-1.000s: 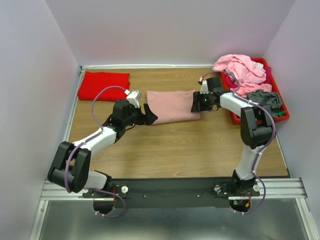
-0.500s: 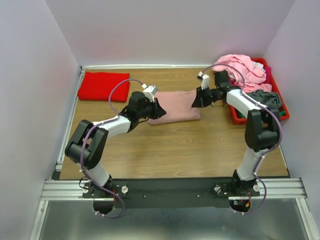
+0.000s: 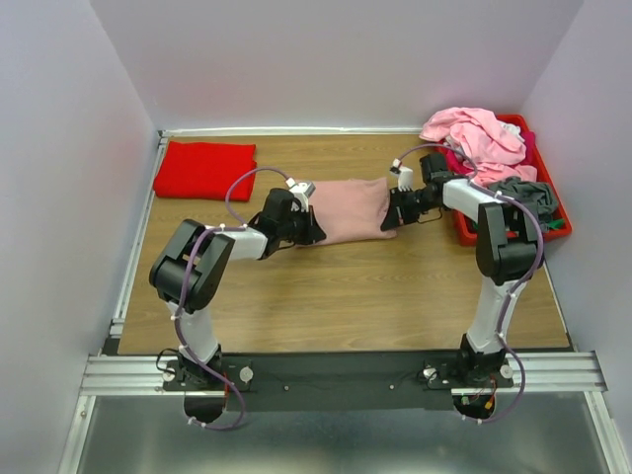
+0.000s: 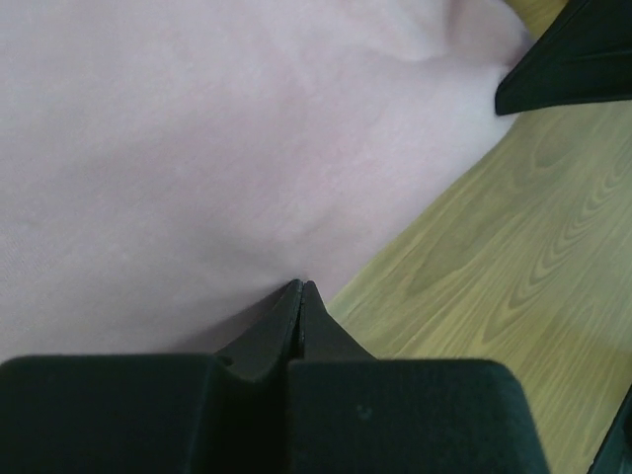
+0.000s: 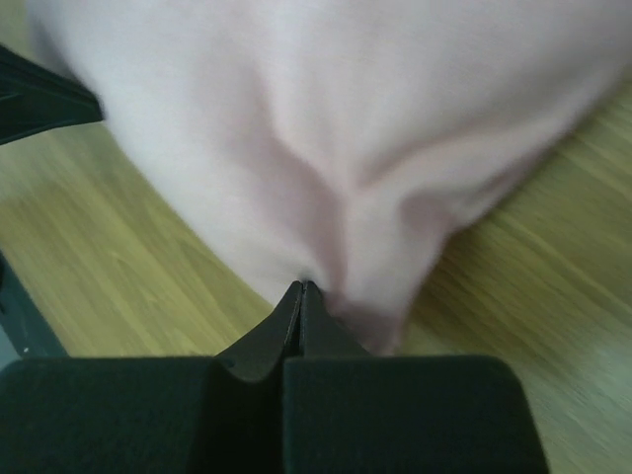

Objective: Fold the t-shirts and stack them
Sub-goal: Fold the tshirt

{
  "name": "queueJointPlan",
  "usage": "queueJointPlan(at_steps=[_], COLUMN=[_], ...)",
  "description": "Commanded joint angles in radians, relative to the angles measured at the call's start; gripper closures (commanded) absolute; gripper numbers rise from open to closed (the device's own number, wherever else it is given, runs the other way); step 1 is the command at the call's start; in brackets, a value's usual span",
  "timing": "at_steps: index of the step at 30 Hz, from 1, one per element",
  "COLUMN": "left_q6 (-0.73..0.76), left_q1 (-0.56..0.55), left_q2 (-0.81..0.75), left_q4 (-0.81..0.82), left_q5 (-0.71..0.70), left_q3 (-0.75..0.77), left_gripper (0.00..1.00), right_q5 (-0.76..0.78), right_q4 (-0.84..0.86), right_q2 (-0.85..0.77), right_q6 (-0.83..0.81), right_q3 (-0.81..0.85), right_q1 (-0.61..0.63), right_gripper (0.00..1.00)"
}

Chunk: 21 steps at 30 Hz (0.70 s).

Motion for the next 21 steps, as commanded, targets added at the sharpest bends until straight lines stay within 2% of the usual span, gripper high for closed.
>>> queueJointPlan(at_steps=[1, 5, 12, 16, 17, 21], left_q6=[0.017, 0.026, 0.04, 0.054, 0.061, 0.098], left_q1=[0.02, 0.027, 0.03, 0.03, 0.03, 0.032], left_q2=[0.027, 0.032, -0.008, -0.12, -0.146, -0.25], left_q4=[-0.008, -0.019, -0.037, -0.051, -0.067, -0.089], left_q5=[-0.055, -0.078, -0.084, -0.069, -0.07, -0.075], left_q3=[-0.017, -0.019, -0.009, -0.012, -0.009, 0.001], left_gripper=[1.0, 1.0, 0.99, 0.85, 0.8, 0.71], right_q5=[0.121, 0.121, 0.146, 0.068, 0.04, -0.032], right_q4=[-0.022, -0.019, -0.024, -0.033, -0.036, -0.039], right_q2=[0.055, 0.081, 0.025, -0.07, -0.072, -0.005], right_q6=[0.018, 0.006, -0.031, -0.076, -0.077, -0.036], right_q3=[-0.03, -0.031, -0.007, 0.019, 0.033, 0.146], right_q1=[-0.049, -0.071, -0.075, -0.074, -0.075, -0.075], right_gripper=[1.0, 0.99, 0.99, 0.93, 0.91, 0.91])
